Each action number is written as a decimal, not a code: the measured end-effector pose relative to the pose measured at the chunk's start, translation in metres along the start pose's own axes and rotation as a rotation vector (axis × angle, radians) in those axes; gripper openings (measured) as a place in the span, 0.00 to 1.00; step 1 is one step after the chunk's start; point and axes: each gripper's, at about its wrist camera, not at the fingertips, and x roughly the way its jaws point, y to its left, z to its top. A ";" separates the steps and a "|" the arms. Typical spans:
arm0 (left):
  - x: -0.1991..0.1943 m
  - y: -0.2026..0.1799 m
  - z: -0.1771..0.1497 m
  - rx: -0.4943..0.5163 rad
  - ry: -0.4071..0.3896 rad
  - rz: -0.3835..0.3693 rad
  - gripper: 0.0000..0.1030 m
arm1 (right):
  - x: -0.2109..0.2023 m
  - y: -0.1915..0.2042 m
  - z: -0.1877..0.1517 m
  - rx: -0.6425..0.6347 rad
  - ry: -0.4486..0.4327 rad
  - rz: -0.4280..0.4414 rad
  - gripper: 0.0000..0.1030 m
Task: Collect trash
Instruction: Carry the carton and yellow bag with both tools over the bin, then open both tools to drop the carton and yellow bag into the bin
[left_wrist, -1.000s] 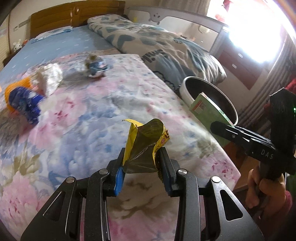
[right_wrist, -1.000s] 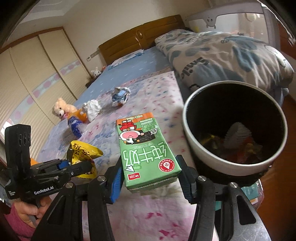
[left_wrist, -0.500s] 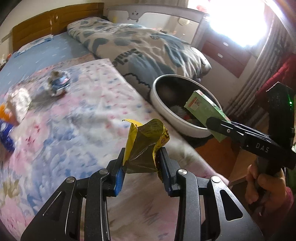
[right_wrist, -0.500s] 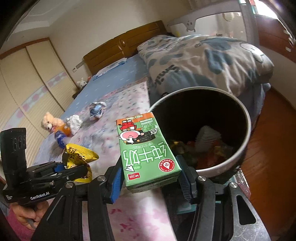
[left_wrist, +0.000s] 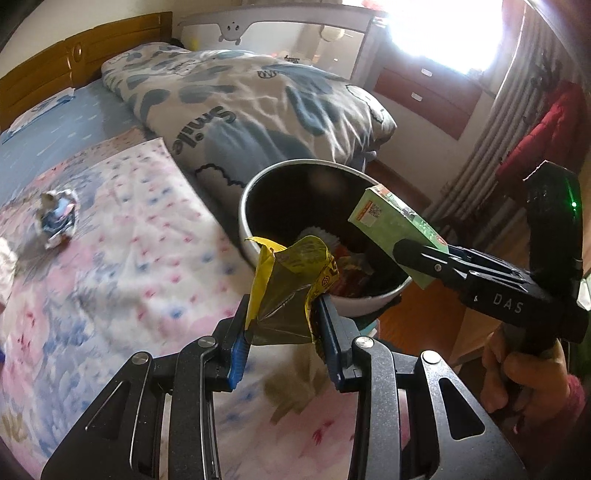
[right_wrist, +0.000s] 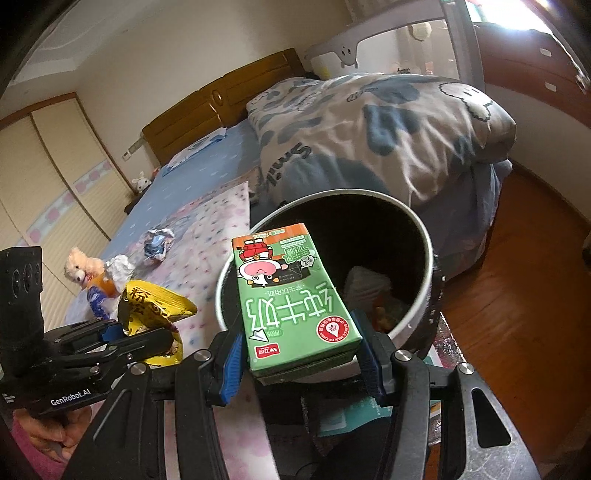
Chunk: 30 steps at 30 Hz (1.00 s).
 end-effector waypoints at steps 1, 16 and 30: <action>0.002 -0.001 0.002 0.005 0.001 0.001 0.32 | 0.000 -0.002 0.001 0.000 0.000 -0.003 0.52; 0.033 -0.010 0.029 0.020 0.032 -0.013 0.32 | 0.008 -0.022 0.022 0.009 0.005 -0.021 0.52; 0.050 -0.015 0.035 0.041 0.052 -0.011 0.32 | 0.019 -0.028 0.032 0.004 0.025 -0.023 0.52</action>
